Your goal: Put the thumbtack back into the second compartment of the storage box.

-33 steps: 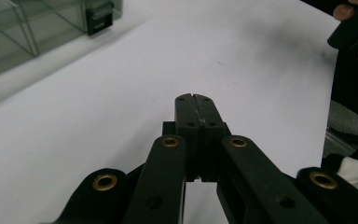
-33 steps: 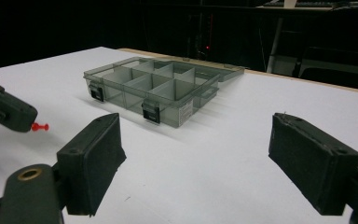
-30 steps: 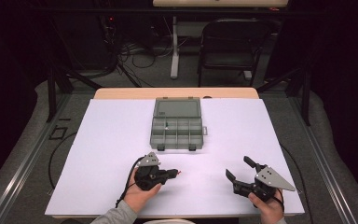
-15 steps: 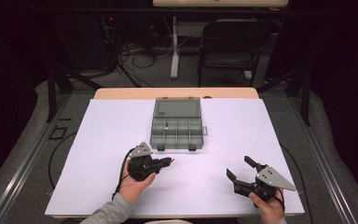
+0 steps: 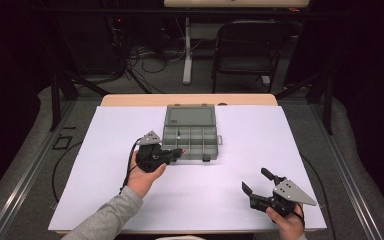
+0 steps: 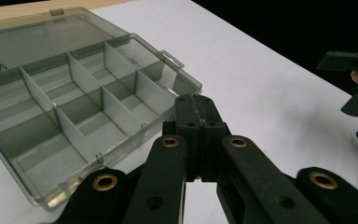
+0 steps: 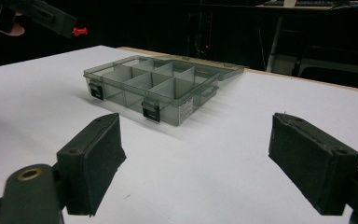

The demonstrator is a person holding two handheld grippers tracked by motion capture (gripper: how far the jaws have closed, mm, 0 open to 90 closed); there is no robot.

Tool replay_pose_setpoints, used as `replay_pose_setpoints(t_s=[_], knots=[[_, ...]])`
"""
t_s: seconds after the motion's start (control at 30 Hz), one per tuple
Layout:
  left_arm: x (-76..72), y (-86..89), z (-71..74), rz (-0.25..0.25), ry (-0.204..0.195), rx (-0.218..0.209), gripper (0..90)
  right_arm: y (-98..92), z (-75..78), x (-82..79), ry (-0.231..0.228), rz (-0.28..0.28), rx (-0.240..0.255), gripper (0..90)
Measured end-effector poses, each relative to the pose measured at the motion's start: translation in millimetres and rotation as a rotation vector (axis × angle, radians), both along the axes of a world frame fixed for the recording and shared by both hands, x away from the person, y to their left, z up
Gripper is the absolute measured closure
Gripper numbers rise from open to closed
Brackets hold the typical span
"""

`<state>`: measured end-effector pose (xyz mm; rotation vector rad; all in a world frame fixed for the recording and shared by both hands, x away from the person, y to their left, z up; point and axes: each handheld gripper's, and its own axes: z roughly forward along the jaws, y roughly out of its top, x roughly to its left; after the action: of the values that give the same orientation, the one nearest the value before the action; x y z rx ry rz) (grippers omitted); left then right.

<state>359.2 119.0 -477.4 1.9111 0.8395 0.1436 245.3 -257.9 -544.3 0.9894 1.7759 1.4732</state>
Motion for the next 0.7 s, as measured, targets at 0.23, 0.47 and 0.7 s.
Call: replay_pose_setpoints(t_s=[0.23,0.47,0.7], knots=[[17.2,-0.9,9.6,0.025,-0.002,0.012,90.0,-1.2,-0.5,1.4,0.008,-0.004,0.005,16.9],[39.0,-2.4,18.2,0.075,0.012,0.017,90.0,-0.9,-0.7,1.3,0.011,-0.006,0.007,16.9],[60.1,-5.4,22.2,0.114,0.014,0.047,90.0,-1.1,-1.1,1.7,0.015,-0.006,0.008,16.9]])
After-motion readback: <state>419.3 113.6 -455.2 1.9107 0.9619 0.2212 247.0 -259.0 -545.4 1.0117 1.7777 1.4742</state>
